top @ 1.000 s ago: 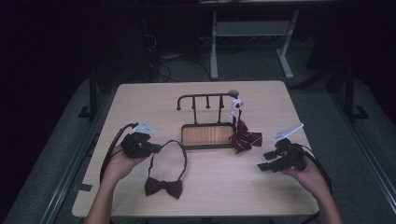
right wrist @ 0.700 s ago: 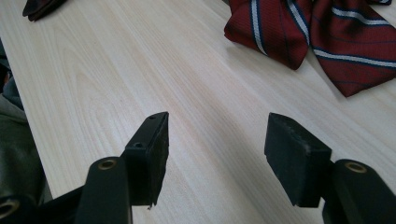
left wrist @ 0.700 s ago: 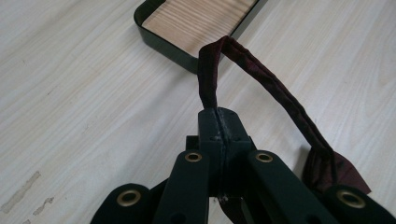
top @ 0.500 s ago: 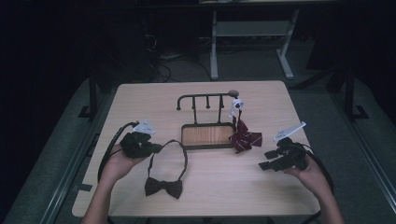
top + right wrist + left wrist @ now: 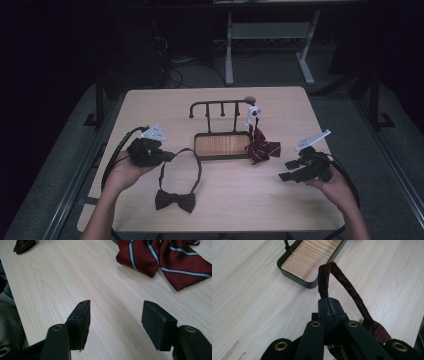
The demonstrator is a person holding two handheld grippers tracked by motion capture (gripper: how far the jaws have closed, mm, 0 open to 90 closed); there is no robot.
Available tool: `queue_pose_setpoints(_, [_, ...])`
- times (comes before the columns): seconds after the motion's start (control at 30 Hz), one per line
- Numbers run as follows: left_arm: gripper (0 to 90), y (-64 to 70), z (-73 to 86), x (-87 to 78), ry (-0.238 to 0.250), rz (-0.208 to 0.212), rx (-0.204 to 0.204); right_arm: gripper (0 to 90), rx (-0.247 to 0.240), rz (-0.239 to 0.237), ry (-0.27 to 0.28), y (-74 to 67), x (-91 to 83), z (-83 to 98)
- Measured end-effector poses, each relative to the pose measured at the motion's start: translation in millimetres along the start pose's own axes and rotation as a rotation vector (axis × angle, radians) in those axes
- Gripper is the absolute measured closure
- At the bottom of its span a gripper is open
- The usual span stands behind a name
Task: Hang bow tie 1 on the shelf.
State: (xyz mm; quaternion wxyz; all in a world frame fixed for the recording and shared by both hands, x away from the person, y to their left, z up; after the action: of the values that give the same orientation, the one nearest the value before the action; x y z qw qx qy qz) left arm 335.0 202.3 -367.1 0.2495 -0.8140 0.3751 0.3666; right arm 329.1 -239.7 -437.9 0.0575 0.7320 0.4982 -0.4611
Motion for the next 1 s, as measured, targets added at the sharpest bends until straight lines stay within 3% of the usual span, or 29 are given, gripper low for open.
queue_pose_setpoints(0.37, [89.9,1.5,-16.9,-15.9,0.025,-0.002,0.034,40.9,0.003,0.008,0.003,-3.8,-2.3,-0.4])
queue_pose_setpoints(1.0, [89.9,3.2,-39.0,-29.7,0.054,0.005,0.065,41.0,0.002,0.019,0.009,-4.2,-6.6,2.1])
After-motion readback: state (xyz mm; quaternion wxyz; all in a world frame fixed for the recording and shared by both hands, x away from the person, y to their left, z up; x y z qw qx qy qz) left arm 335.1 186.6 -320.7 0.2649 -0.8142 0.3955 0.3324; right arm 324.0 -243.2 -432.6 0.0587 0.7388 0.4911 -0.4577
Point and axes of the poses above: each handheld gripper's, and its own axes: x roughly forward along the jaws, z roughly out of its underside, y roughly to its right, the point moved 3 cm from there along x, roughly forward along the jaws, and after that the axes turned 9 degrees about -z, right-handed, at the moved point
